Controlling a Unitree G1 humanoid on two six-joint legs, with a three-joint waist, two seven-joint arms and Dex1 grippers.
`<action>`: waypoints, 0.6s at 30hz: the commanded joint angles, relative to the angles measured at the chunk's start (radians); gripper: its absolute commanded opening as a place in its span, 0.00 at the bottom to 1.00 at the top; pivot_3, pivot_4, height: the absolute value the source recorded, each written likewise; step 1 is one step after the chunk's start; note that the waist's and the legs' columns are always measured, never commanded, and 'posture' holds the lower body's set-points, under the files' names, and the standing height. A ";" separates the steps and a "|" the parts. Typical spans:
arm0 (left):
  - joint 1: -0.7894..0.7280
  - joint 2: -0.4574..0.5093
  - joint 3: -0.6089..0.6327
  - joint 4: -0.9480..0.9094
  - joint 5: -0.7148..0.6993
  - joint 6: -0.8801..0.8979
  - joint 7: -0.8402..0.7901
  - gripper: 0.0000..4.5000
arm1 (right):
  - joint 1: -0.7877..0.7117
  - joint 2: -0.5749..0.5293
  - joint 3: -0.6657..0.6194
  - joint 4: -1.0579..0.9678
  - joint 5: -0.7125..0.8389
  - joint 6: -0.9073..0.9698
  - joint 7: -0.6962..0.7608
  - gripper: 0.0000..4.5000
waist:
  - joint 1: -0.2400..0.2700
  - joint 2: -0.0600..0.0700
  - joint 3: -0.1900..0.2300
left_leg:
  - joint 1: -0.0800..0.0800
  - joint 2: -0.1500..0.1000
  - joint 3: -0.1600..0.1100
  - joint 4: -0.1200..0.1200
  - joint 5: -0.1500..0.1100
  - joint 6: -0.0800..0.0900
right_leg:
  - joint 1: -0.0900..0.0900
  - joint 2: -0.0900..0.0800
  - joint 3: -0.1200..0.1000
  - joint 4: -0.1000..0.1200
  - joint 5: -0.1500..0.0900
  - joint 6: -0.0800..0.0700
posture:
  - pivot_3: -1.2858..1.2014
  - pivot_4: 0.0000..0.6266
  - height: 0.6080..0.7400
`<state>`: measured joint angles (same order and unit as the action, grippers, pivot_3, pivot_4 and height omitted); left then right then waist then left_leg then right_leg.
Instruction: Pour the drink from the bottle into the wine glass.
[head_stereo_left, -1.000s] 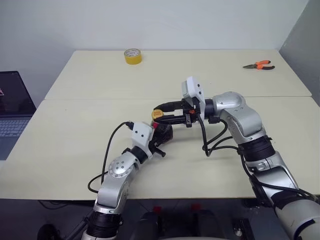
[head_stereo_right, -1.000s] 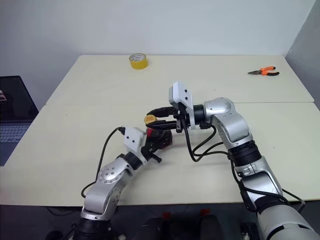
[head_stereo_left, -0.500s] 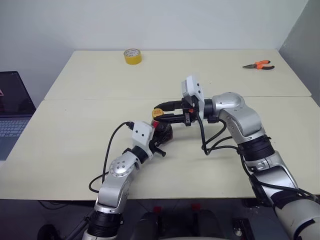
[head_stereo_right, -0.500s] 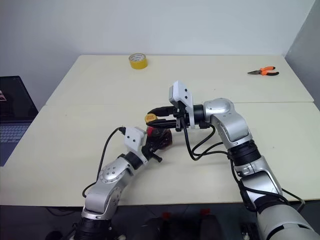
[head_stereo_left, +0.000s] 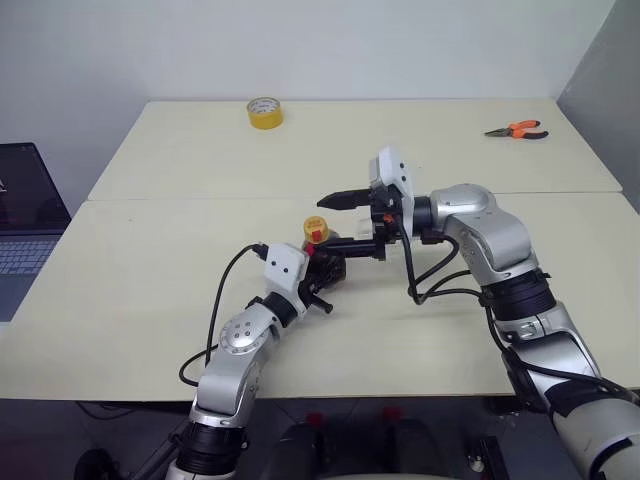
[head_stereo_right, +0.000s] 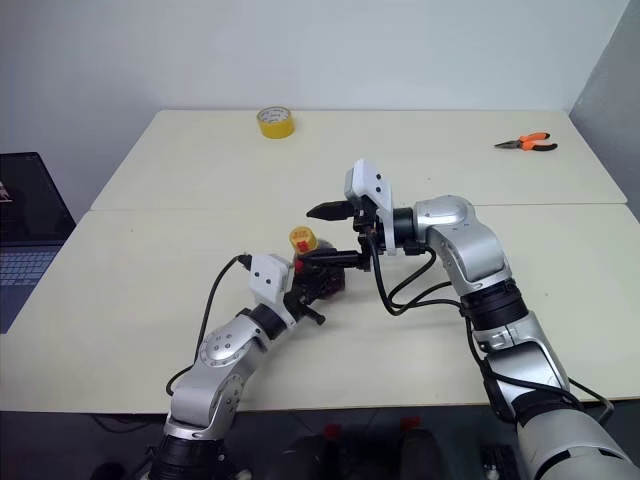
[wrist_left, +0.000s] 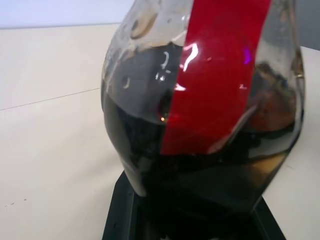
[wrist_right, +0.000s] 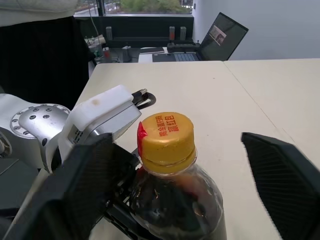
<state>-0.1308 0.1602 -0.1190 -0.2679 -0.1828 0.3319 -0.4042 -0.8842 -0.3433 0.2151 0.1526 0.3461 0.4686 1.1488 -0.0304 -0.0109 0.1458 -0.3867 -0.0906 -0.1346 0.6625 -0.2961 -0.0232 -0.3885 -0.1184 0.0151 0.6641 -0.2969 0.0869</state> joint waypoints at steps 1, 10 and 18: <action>-0.015 -0.004 0.007 -0.038 -0.013 -0.030 0.001 0.14 | -0.011 -0.007 -0.053 -0.065 0.019 0.004 -0.046 1.00 | 0.000 0.000 0.000 | 0.000 0.000 0.000 0.000 0.000 0.000 | 0.000 0.000 0.000 0.000 0.000 0.000 | 0.52 0.24 1.00; -0.011 -0.004 0.010 -0.031 -0.003 -0.034 0.015 0.14 | 0.064 0.057 -0.086 -0.422 0.089 0.228 -0.318 1.00 | -0.001 0.000 0.000 | -0.002 0.000 0.000 0.000 0.000 0.000 | -0.001 0.000 0.000 0.000 0.000 0.000 | 0.52 0.24 1.00; -0.038 -0.009 0.005 -0.005 0.001 -0.042 0.024 0.14 | 0.070 0.170 0.003 -0.439 -0.047 0.322 -0.607 1.00 | 0.000 0.000 0.000 | -0.002 0.000 -0.001 0.001 0.000 0.000 | -0.001 0.000 0.000 0.001 0.000 0.000 | 0.52 0.24 1.00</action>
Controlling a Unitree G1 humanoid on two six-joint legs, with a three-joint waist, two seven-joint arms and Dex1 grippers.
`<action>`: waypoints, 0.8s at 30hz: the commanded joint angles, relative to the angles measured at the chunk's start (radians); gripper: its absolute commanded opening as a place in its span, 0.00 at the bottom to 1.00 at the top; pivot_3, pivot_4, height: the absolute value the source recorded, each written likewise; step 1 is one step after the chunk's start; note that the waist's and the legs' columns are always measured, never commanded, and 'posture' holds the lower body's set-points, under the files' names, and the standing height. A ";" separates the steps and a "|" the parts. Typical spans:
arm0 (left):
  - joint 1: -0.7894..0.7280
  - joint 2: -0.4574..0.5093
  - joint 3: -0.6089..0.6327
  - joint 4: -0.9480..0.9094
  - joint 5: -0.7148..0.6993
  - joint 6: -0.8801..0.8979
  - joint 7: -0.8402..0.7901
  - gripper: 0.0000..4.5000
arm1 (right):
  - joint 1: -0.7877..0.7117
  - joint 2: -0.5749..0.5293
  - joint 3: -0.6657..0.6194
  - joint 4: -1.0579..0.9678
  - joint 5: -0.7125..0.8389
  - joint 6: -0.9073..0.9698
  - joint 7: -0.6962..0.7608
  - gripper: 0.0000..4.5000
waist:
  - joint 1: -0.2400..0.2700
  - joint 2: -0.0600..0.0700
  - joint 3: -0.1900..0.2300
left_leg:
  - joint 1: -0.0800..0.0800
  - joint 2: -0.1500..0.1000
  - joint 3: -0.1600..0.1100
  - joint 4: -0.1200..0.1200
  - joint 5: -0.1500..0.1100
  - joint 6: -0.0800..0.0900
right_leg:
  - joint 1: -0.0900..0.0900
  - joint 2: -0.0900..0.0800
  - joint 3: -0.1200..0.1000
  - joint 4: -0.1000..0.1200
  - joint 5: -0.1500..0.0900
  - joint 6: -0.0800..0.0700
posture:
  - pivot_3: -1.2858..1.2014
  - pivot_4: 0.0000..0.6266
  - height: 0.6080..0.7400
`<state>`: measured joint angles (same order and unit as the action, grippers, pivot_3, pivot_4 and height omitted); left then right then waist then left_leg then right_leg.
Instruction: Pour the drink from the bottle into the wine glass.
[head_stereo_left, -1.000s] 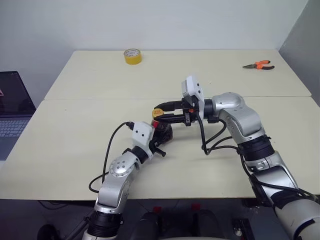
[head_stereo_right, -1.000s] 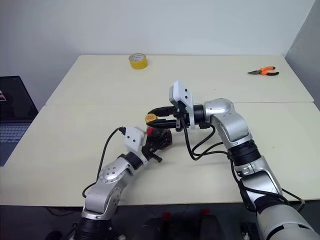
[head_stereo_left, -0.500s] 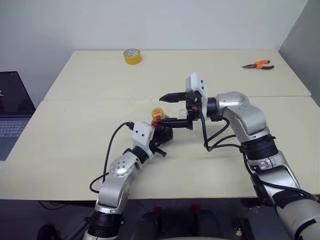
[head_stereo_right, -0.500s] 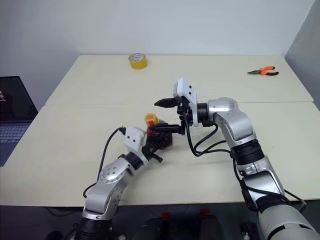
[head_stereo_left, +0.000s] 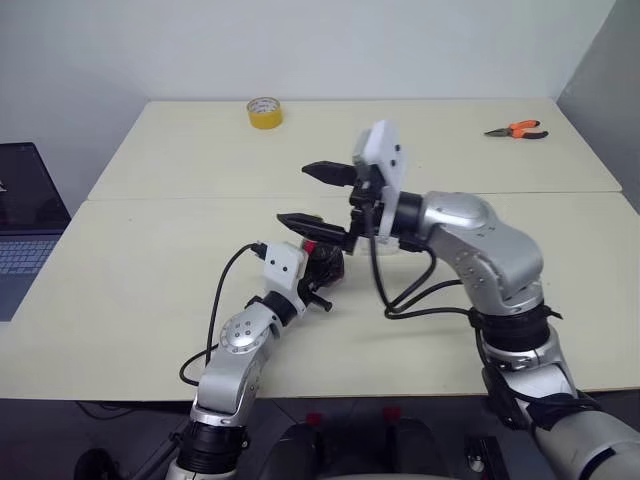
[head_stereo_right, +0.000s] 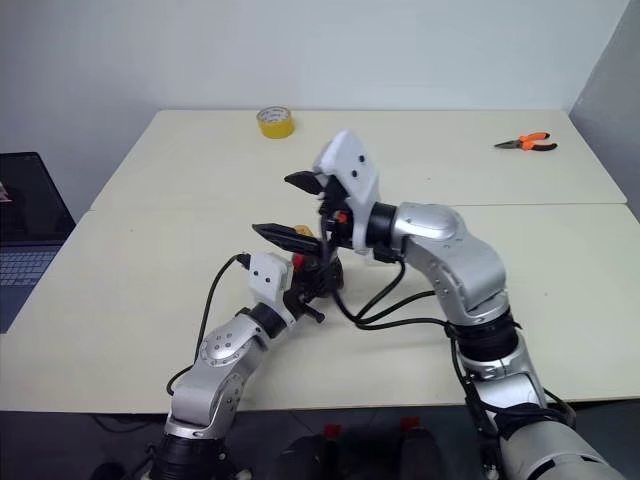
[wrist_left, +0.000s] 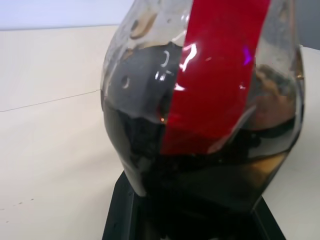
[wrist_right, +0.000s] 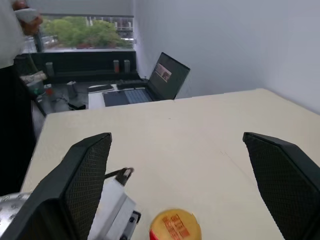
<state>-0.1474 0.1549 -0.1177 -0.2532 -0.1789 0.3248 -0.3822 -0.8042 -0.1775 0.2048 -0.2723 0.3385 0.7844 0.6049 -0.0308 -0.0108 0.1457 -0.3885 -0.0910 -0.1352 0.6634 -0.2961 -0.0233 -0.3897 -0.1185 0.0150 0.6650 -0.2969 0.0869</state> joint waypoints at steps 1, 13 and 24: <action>-0.023 -0.004 0.004 -0.017 -0.003 -0.037 0.002 0.14 | -0.009 0.004 0.022 -0.013 -0.047 0.005 -0.069 1.00 | 0.001 0.000 0.000 | 0.000 0.000 0.000 0.000 0.000 0.000 | 0.000 0.000 0.000 0.000 0.000 0.000 | 0.52 0.24 1.00; -0.017 -0.008 0.006 -0.018 0.001 -0.042 0.012 0.14 | 0.006 0.056 0.082 -0.002 -0.088 0.013 -0.143 1.00 | -0.002 0.000 0.000 | 0.000 0.000 0.000 0.000 0.000 0.000 | 0.000 0.000 0.000 0.000 0.000 0.000 | 0.52 0.24 1.00; -0.016 -0.003 0.006 -0.021 -0.001 -0.041 0.019 0.14 | -0.003 0.086 0.089 0.047 -0.124 0.037 -0.202 1.00 | -0.002 0.000 0.000 | 0.000 0.000 0.000 0.000 0.000 0.000 | 0.000 0.000 0.000 0.000 0.000 0.000 | 0.52 0.24 1.00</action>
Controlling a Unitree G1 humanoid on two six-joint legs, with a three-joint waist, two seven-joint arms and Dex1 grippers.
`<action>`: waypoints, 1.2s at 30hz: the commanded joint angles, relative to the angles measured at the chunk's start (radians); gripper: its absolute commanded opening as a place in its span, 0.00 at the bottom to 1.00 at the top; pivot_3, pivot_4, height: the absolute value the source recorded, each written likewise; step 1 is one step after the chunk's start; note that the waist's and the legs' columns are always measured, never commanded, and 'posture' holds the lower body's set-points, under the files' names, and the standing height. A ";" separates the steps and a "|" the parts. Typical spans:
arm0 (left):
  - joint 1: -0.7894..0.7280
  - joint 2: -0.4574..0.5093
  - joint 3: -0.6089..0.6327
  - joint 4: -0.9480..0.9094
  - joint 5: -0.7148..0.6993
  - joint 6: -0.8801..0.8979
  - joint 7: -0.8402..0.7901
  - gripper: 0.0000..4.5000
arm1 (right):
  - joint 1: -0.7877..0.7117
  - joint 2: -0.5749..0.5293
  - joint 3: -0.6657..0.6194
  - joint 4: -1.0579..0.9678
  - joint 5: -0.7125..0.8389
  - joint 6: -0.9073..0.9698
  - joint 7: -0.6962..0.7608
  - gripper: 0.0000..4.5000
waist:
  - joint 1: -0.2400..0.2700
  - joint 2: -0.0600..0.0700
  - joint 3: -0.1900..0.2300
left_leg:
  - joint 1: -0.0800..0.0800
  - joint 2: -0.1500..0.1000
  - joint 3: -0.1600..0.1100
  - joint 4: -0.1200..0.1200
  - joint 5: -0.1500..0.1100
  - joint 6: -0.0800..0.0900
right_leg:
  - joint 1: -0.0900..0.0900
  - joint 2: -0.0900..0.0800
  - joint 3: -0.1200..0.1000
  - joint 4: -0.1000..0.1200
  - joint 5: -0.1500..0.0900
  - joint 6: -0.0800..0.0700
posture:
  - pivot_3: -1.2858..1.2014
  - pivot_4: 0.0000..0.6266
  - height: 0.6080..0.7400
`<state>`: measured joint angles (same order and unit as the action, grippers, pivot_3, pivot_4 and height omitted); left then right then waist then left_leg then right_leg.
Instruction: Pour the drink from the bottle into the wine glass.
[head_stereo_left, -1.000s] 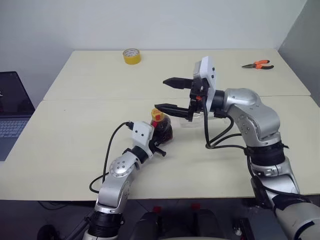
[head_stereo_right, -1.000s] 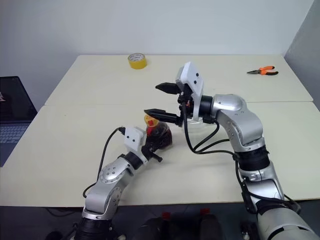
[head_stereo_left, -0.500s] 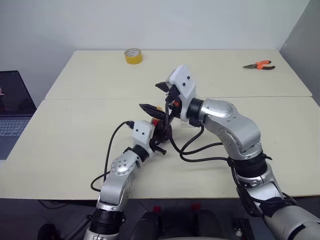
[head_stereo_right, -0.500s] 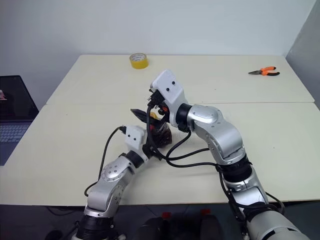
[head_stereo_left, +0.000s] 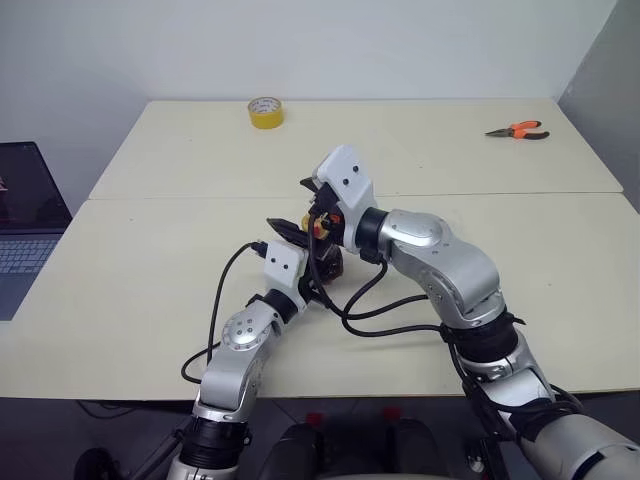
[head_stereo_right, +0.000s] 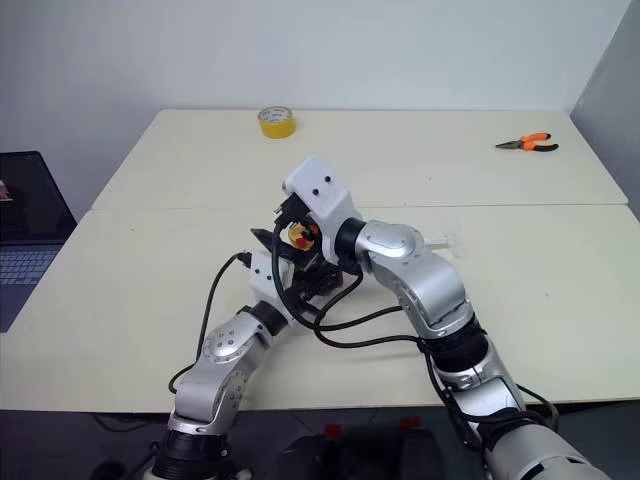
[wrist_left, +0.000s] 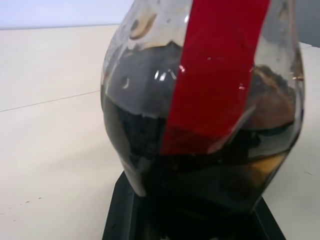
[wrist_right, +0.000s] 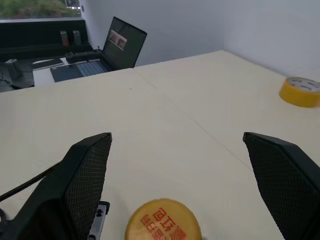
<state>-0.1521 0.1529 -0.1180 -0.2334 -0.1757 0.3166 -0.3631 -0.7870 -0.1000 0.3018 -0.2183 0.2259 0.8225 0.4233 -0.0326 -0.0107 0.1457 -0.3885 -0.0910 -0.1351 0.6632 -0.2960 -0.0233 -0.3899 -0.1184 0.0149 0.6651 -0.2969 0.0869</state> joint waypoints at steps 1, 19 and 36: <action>-0.011 -0.002 0.006 -0.041 -0.004 -0.033 0.001 0.14 | -0.019 0.009 -0.011 -0.002 -0.016 -0.002 -0.023 1.00 | 0.000 0.000 0.000 | 0.000 0.000 0.000 0.000 0.000 0.000 | 0.000 0.000 0.000 0.000 0.000 0.000 | 0.52 0.24 1.00; -0.005 0.004 0.002 -0.040 -0.005 -0.032 -0.005 0.14 | 0.020 -0.031 -0.098 -0.064 0.041 0.028 -0.017 1.00 | 0.000 0.000 0.000 | 0.000 0.000 0.000 0.000 0.000 0.000 | 0.000 0.000 0.000 0.000 0.000 0.000 | 0.52 0.24 1.00; -0.011 0.013 0.008 -0.030 -0.006 -0.034 -0.016 0.14 | 0.068 -0.109 -0.127 -0.126 0.097 0.062 -0.006 1.00 | 0.000 0.000 0.000 | 0.000 0.000 0.000 0.000 0.000 0.000 | 0.000 0.000 0.000 0.000 0.000 0.000 | 0.52 0.24 1.00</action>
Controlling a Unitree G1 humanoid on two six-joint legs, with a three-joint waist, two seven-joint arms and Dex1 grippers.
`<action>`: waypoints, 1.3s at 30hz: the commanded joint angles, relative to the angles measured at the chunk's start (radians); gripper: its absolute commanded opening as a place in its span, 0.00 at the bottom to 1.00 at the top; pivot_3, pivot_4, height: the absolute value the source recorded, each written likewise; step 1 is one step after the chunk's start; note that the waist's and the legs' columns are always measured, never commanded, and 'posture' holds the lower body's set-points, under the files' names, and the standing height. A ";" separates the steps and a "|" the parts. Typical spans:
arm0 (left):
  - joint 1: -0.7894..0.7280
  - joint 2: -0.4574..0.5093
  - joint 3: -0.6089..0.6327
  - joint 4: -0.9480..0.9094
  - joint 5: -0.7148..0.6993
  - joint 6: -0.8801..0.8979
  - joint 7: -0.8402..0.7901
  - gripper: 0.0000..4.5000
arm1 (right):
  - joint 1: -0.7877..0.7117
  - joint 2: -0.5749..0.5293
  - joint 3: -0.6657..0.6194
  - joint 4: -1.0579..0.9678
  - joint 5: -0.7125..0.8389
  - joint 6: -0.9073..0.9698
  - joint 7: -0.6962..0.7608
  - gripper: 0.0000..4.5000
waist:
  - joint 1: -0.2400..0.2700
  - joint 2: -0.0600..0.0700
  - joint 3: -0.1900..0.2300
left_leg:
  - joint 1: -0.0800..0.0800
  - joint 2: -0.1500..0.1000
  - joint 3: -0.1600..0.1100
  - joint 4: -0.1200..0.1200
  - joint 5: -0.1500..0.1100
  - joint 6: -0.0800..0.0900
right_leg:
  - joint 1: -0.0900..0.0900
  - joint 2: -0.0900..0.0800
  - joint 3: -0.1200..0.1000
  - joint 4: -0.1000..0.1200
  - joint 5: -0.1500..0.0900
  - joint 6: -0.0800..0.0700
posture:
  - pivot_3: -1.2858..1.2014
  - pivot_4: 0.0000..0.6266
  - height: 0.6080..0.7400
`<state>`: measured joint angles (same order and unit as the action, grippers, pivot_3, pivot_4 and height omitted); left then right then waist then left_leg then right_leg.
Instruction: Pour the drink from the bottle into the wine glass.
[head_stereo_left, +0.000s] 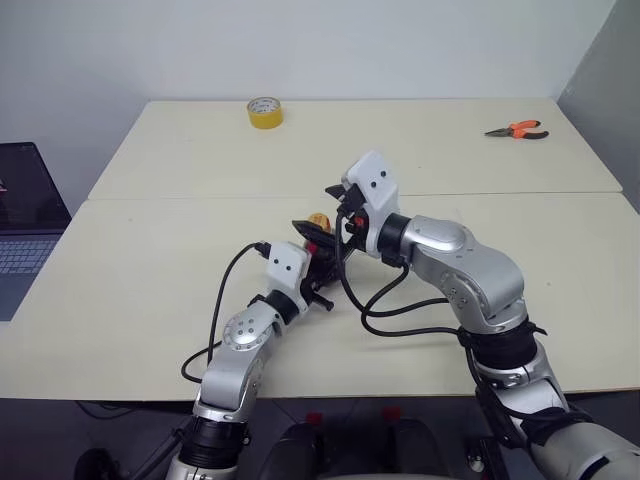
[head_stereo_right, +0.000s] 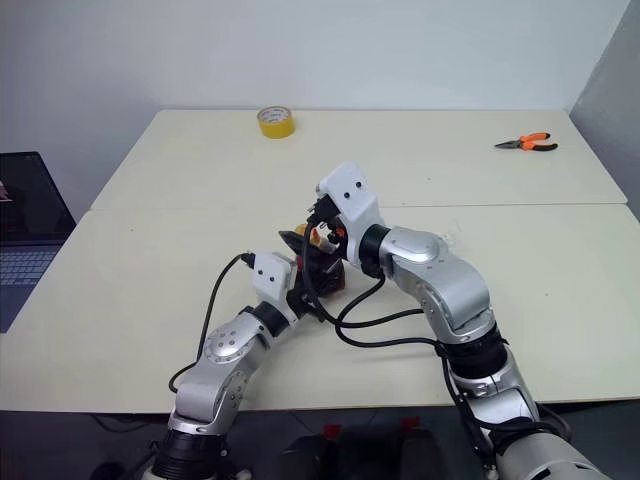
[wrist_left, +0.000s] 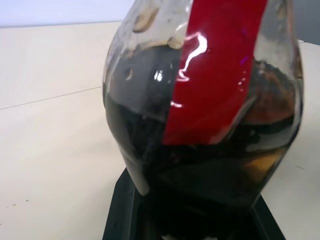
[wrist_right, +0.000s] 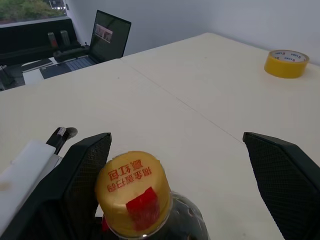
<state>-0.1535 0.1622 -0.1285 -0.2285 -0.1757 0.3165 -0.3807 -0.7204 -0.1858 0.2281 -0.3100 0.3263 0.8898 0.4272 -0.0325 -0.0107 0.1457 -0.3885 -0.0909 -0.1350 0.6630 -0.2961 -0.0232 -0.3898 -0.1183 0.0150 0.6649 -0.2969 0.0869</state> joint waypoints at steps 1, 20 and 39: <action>-0.009 0.004 0.018 -0.036 -0.006 -0.034 0.001 0.14 | 0.004 -0.029 -0.055 -0.036 0.000 -0.005 -0.009 1.00 | 0.000 0.000 0.000 | 0.000 0.000 0.000 0.000 0.000 0.000 | 0.000 0.000 0.000 0.000 0.000 0.000 | 0.52 0.24 1.00; 0.007 0.027 0.026 -0.023 -0.008 -0.044 -0.009 0.14 | 0.055 -0.114 -0.054 -0.056 0.033 -0.044 0.063 1.00 | 0.001 0.000 0.000 | 0.000 0.000 0.000 0.000 0.000 0.000 | 0.000 0.000 0.000 0.000 0.000 0.000 | 0.52 0.24 1.00; 0.000 0.027 0.027 -0.023 -0.008 -0.039 -0.009 0.14 | 0.059 -0.125 -0.054 -0.135 0.134 -0.040 0.139 1.00 | 0.002 0.000 0.000 | 0.000 0.000 0.000 0.000 0.000 0.000 | 0.000 0.000 0.000 0.000 0.000 0.000 | 0.52 0.24 1.00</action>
<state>-0.1404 0.1928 -0.1091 -0.2160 -0.1763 0.3143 -0.3845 -0.6417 -0.3218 0.1791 -0.4038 0.4496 0.8538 0.5667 -0.0305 -0.0108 0.1458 -0.3886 -0.0907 -0.1350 0.6630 -0.2961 -0.0232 -0.3894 -0.1183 0.0149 0.6644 -0.2969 0.0869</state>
